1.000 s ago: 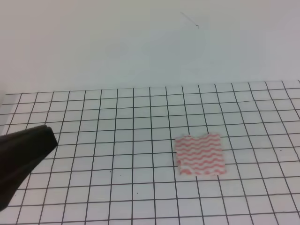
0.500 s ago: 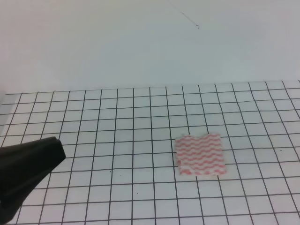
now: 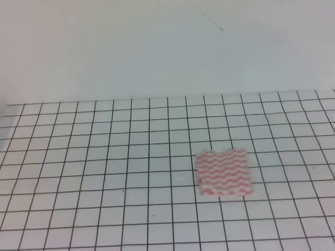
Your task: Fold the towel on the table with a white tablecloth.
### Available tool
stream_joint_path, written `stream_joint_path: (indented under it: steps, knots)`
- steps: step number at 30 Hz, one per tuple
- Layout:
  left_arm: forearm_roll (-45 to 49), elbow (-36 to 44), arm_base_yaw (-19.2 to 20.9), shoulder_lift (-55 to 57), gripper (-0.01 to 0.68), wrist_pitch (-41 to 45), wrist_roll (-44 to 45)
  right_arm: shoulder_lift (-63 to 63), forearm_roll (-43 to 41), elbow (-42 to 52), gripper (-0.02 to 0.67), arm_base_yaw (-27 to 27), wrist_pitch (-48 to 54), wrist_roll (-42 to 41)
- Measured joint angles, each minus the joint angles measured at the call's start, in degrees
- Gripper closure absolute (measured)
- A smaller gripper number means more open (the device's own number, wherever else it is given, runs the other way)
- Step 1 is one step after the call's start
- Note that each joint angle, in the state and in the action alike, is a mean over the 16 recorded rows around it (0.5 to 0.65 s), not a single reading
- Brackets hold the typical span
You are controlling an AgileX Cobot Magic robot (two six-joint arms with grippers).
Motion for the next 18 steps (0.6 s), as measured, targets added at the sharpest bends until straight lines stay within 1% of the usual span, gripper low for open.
stream_joint_path:
  steps: [4, 6, 9, 13, 18]
  knots:
    - [12.1, 7.9, 2.1, -5.7, 0.674, -3.3, -13.1, 0.0, 0.0, 0.0, 0.65, 0.0, 0.3, 0.0]
    - [15.9, 12.2, 3.1, -8.6, 0.674, -5.0, -18.6, 0.0, 0.0, 0.0, 0.65, 0.0, 0.3, 0.0]
    - [19.6, 18.5, 4.2, -12.8, 0.674, -6.5, -24.1, 0.0, 0.0, 0.0, 0.65, 0.0, 0.4, 0.0]
    - [21.0, 25.2, 4.8, -17.1, 0.674, -6.4, -27.5, 0.0, 0.0, 0.0, 0.65, 0.0, 0.6, 0.0]
    - [20.0, 29.9, 5.0, -20.4, 0.674, -3.8, -29.1, 0.0, 0.0, 0.0, 0.65, 0.0, 0.7, 0.0]
